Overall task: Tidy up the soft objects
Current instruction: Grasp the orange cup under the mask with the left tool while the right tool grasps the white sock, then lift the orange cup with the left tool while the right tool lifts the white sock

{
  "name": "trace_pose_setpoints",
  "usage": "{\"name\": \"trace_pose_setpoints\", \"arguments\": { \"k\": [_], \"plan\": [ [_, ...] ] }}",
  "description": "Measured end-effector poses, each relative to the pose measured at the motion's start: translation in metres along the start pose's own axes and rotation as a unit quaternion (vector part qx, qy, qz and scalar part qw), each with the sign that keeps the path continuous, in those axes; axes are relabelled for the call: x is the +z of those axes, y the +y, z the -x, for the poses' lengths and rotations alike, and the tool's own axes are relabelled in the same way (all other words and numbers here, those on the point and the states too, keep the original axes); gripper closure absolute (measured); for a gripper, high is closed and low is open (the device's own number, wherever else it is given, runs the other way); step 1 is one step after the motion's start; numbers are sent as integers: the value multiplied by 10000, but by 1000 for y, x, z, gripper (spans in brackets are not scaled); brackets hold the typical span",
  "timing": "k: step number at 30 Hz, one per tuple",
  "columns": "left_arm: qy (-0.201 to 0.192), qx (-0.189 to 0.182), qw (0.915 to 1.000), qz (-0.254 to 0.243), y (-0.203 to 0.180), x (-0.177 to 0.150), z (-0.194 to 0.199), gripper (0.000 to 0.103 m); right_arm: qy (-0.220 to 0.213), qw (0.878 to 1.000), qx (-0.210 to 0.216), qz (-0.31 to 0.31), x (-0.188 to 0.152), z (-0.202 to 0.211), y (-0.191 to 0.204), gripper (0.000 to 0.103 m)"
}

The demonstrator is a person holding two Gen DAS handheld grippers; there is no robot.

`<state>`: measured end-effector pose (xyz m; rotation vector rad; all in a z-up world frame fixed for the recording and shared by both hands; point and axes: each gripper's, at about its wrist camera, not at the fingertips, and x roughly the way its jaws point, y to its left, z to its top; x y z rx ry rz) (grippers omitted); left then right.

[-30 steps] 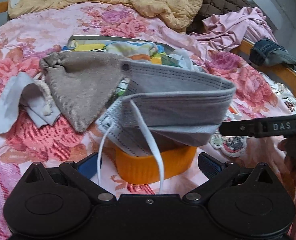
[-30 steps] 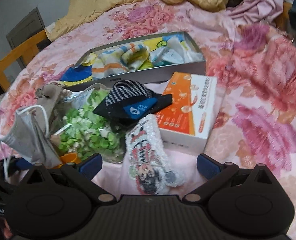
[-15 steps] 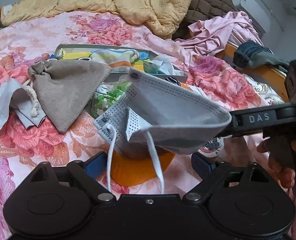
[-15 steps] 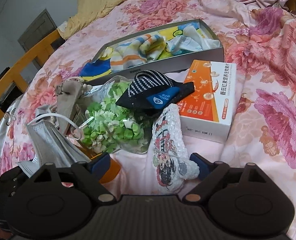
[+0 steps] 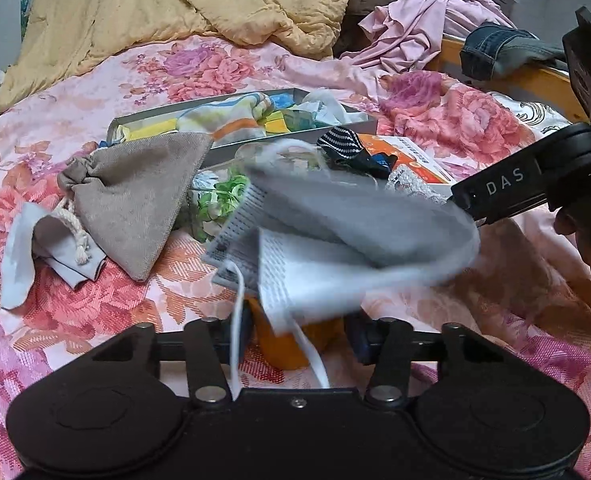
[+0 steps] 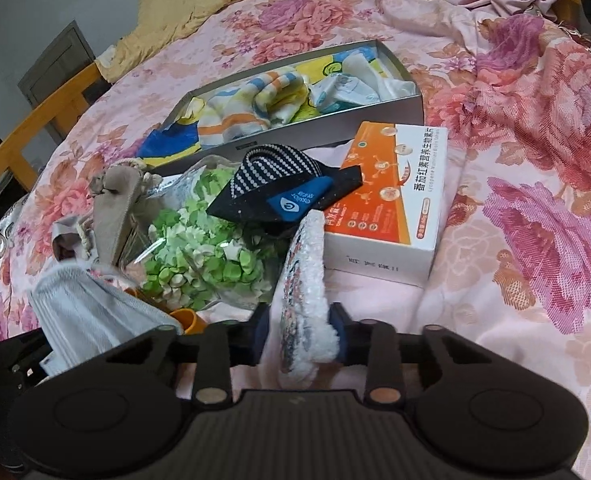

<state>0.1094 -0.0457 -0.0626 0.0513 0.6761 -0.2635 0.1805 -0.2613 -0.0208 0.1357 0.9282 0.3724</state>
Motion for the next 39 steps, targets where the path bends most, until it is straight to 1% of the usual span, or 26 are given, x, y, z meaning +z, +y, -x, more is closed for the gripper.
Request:
{"name": "trace_pose_setpoints", "arguments": {
  "k": [1, 3, 4, 7, 8, 12, 14, 16, 18, 20, 22, 27, 30, 35, 37, 39],
  "plan": [
    [38, 2, 10000, 20, 0, 1, 1, 57, -8, 10000, 23, -8, 0, 1, 0, 84],
    [120, -1, 9999, 69, 0, 5, 2, 65, -10, 10000, 57, -10, 0, 1, 1, 86],
    [184, -2, 9998, 109, 1, 7, 3, 66, -19, 10000, 55, 10, 0, 1, 1, 87],
    [363, -68, 9988, 329, 3, 17, 8, 73, -64, 9999, 39, 93, 0, 4, 4, 88],
    [419, -91, 9983, 397, 4, 20, 11, 77, -81, 9999, 50, 104, -1, 5, 5, 89],
    [665, -169, 9950, 720, 7, 34, 19, 82, -169, 9997, 155, 91, -1, 12, 6, 89],
    [776, -246, 9924, 924, 8, 39, 22, 82, -223, 9995, 204, 85, -2, 16, 6, 89],
    [922, -251, 9902, 1021, 8, 44, 25, 83, -280, 9993, 237, 83, -2, 20, 6, 89],
    [1133, -162, 9887, 965, 5, 48, 28, 83, -338, 9991, 263, 79, -2, 24, 6, 89],
    [1451, 4, 9867, 738, 0, 52, 30, 83, -385, 9988, 293, 73, -2, 27, 6, 89],
    [1727, 91, 9836, 508, -4, 54, 35, 84, -431, 9985, 330, 69, -2, 31, 6, 89],
    [2165, 254, 9759, -101, -12, 60, 52, 84, -552, 9974, 468, 74, -2, 38, 7, 89],
    [2268, 343, 9729, -286, -16, 66, 61, 84, -686, 9958, 591, 104, -3, 45, 9, 89],
    [2030, 312, 9783, -282, -23, 78, 70, 84, -825, 9942, 681, 105, -1, 50, 9, 89],
    [2123, 312, 9762, -314, -27, 81, 67, 84, -828, 9941, 688, 97, -1, 50, 8, 89],
    [2359, 301, 9709, -288, -29, 81, 60, 84, -828, 9941, 690, 101, -1, 51, 8, 89]
  ]
}}
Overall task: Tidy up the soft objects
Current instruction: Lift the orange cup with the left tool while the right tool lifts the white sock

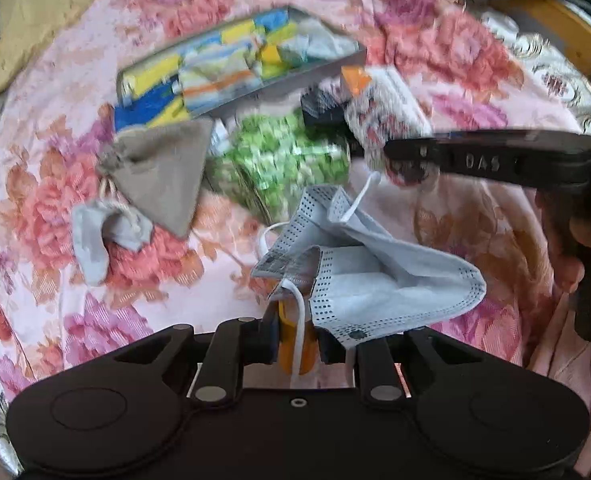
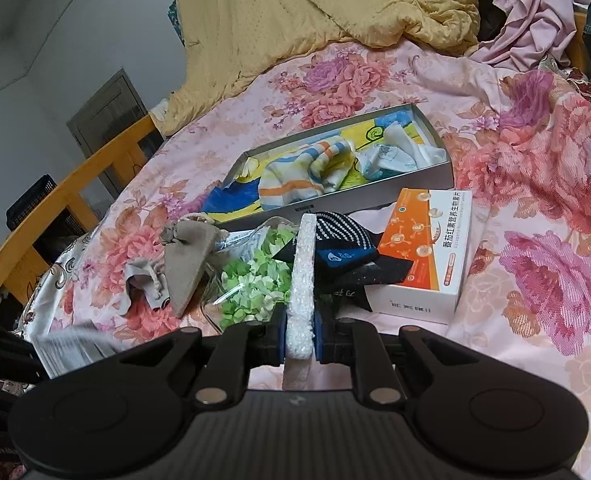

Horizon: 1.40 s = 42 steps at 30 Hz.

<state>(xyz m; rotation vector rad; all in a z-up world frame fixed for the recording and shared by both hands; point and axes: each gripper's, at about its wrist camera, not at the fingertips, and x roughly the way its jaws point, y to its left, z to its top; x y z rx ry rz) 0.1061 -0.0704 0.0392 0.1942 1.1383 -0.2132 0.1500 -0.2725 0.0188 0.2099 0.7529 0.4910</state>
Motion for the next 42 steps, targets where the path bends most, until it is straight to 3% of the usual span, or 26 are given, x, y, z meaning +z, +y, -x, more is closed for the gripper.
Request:
{"name": "trace_pose_setpoints", "arguments": {
  "k": [4, 9, 12, 13, 16, 21, 23, 25, 28, 34, 39, 42],
  "plan": [
    [305, -238, 9989, 280, 5, 2, -9, 84, -15, 10000, 3, 1, 0, 0, 0, 89],
    [189, -613, 9947, 808, 16, 5, -7, 84, -89, 9999, -26, -55, 0, 2, -1, 89],
    [290, -1004, 9852, 1360, 28, 7, -11, 84, -124, 9999, -41, -82, 0, 3, -2, 89],
    [396, -1238, 9765, 1721, 36, 6, -15, 84, -131, 9999, -45, -86, 0, 4, -2, 89],
    [704, -2048, 9383, 2697, 55, -1, -31, 84, -165, 9998, -50, -103, 0, 5, -3, 89],
    [856, -2904, 8913, 3375, 66, -17, -49, 84, -246, 9994, -129, -185, 2, 8, -7, 89],
    [827, -3133, 8779, 3525, 68, -22, -56, 83, -264, 9992, -165, -231, 3, 8, -9, 89],
    [796, -3316, 8699, 3565, 68, -23, -61, 83, -274, 9991, -190, -248, 3, 7, -10, 89],
    [719, -3421, 8654, 3590, 66, -21, -64, 83, -276, 9991, -220, -215, 3, 6, -9, 89],
    [728, -3474, 8657, 3530, 68, -15, -67, 83, -370, 9991, -98, -199, 4, 7, -9, 89],
    [921, -3348, 8757, 3356, 74, -12, -67, 82, -515, 9986, 87, 7, 5, 10, -2, 89],
    [1069, -3355, 8772, 3265, 78, -10, -71, 80, -497, 9986, 126, 88, 5, 7, 1, 89]
  ]
}}
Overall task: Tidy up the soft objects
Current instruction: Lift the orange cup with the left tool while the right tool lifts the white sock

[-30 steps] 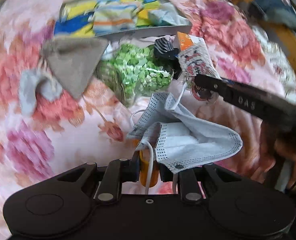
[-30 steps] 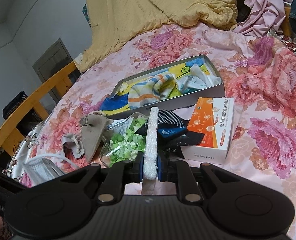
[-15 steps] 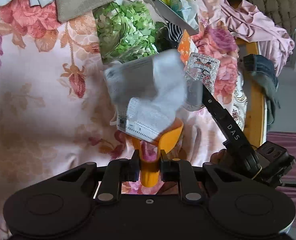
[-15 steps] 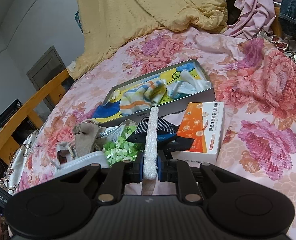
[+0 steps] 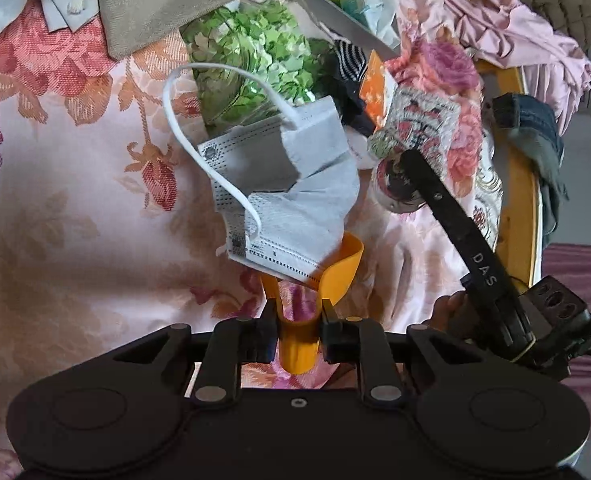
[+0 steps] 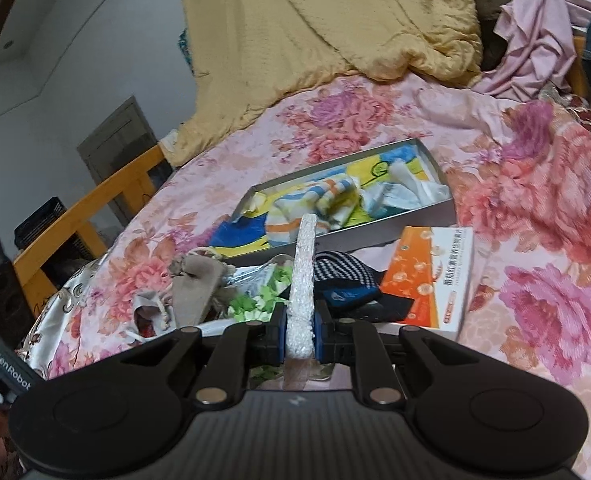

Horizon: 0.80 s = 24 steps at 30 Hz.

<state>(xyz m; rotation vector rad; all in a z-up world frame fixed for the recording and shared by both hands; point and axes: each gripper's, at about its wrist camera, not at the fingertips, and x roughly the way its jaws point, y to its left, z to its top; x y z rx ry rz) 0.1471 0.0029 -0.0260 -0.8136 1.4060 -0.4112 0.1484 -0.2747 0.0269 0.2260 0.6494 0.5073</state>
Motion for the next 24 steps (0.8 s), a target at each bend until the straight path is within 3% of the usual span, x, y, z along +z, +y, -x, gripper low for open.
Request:
{"name": "trace_pose_setpoints", "arguments": {
  "k": [10, 15, 19, 24],
  "plan": [
    [44, 212, 9988, -450, -14, 12, 10, 79, -158, 9999, 56, -38, 3, -2, -3, 89],
    [-151, 95, 9970, -747, -34, 29, 34, 73, -539, 9974, 481, -22, 8, 7, -4, 89],
    [25, 424, 9950, -899, -36, 38, 35, 73, -773, 9925, 901, 282, 9, 13, 8, 89],
    [223, 724, 9912, -1085, -34, 35, 23, 73, -436, 9906, 1154, 595, 7, -3, 21, 89]
  ]
}}
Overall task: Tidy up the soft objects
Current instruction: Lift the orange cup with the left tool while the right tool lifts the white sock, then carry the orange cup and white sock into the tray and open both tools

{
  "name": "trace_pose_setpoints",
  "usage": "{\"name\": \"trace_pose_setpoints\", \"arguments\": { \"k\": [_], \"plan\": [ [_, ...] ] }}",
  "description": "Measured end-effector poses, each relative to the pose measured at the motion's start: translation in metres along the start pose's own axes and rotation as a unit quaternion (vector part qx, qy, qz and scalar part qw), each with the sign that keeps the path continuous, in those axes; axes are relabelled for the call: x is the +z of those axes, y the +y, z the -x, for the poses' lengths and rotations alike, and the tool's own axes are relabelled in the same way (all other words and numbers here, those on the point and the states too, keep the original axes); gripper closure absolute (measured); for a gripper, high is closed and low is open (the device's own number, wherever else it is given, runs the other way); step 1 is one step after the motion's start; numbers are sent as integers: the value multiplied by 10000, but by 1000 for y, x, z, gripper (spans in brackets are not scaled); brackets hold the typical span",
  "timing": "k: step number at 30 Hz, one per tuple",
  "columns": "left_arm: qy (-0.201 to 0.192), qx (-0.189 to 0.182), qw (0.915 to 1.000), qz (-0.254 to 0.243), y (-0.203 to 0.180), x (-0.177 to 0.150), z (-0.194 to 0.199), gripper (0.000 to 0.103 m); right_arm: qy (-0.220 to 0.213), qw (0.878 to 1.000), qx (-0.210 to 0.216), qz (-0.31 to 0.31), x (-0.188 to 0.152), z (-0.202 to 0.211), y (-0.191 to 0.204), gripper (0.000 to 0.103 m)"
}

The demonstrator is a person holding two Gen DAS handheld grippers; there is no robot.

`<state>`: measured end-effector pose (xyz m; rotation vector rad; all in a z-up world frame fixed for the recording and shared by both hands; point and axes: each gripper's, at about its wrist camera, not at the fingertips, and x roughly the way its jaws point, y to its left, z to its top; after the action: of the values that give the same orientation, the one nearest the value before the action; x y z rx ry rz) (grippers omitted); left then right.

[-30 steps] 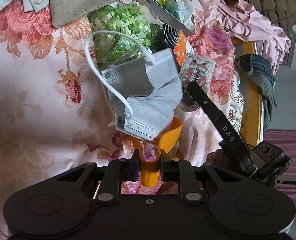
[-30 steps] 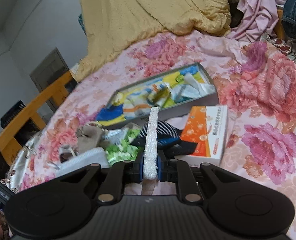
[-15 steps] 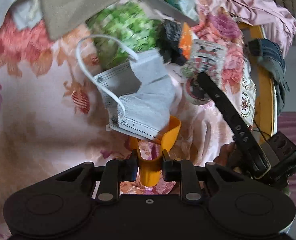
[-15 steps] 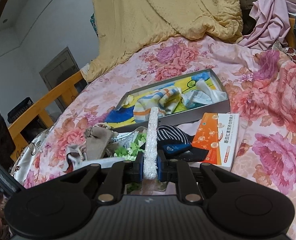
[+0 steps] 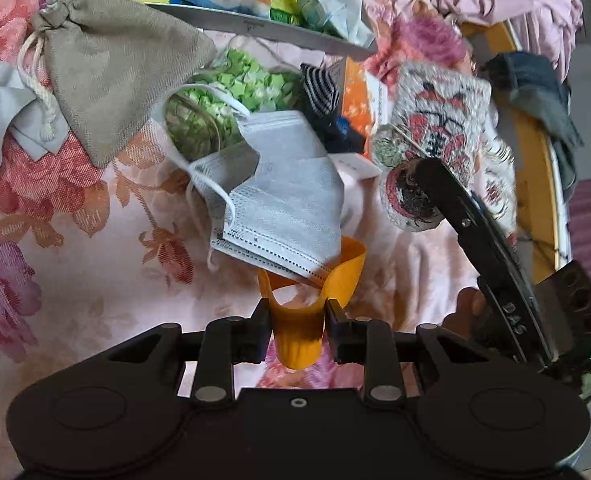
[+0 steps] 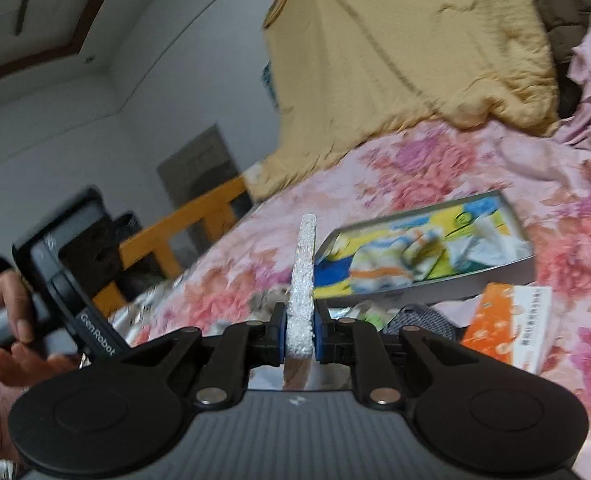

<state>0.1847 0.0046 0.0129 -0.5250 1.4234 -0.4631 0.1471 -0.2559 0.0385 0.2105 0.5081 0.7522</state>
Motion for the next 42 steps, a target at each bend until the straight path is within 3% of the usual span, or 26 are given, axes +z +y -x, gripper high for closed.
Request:
{"name": "trace_pose_setpoints", "arguments": {
  "k": [10, 20, 31, 36, 42],
  "plan": [
    [-304, 338, 9969, -640, -18, 15, 21, 72, 466, 9987, -176, 76, -2, -38, -16, 89],
    [-947, 532, 9912, -753, -21, 34, 53, 75, 289, 9994, -130, -100, 10, -50, -32, 88],
    [-1585, 356, 9838, -754, -27, 70, 83, 75, 108, 9988, 3, -473, 34, -76, -64, 88],
    [-2087, 136, 9758, -638, -24, 88, 96, 75, -26, 9986, -44, -526, 45, -84, -78, 88],
    [-2591, 159, 9649, -407, -18, 115, 85, 75, -148, 9967, -105, -792, 55, -95, -101, 88]
  ]
}}
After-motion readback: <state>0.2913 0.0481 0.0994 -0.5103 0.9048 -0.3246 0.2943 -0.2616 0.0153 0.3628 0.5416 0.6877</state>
